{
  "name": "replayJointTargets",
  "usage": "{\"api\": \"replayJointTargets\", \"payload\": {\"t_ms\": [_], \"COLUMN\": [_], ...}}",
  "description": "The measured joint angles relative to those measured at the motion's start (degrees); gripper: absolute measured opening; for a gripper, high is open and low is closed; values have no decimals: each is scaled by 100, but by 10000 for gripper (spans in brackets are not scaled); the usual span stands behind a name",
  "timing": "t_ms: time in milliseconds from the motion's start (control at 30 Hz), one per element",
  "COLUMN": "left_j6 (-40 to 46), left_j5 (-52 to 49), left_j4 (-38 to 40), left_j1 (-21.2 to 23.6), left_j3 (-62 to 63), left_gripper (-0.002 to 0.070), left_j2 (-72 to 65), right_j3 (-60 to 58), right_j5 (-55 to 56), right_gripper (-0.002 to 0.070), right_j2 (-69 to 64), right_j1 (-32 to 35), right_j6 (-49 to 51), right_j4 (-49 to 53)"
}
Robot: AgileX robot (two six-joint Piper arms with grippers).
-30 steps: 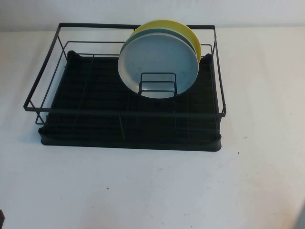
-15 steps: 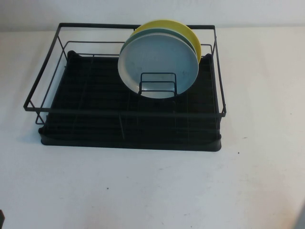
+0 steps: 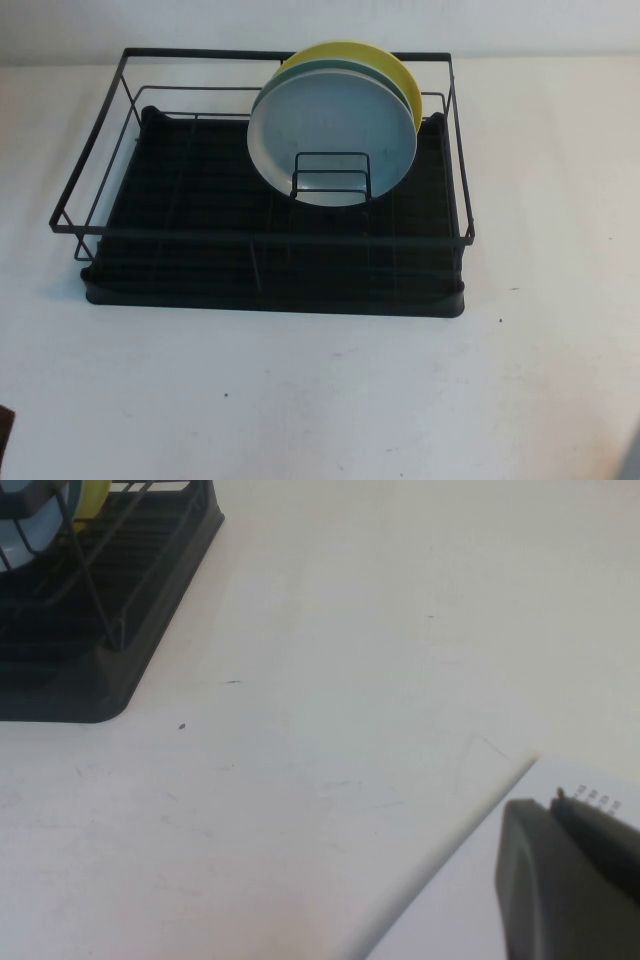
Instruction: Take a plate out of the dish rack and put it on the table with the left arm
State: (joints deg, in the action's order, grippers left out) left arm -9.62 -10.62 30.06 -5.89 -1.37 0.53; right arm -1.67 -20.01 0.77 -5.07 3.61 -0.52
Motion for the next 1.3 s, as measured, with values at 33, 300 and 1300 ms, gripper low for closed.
{"api": "replayJointTargets", "payload": {"t_ms": [33, 300, 1300], "left_j6": [-66, 117, 7592], "left_j5": [162, 680, -4084], "left_j4": [241, 341, 698], "left_j1": [0, 0, -213], "left_j3": [0, 0, 7733], "left_gripper": [-4, -4, -4], "left_j2": [0, 0, -6868], "right_j3": [0, 0, 0], "right_j5": [0, 0, 0], "right_gripper": [-20, -20, -20], "right_j2": [0, 0, 0], "right_j1": [0, 0, 0], "right_j6": [0, 0, 0], "right_j4": [0, 0, 0]}}
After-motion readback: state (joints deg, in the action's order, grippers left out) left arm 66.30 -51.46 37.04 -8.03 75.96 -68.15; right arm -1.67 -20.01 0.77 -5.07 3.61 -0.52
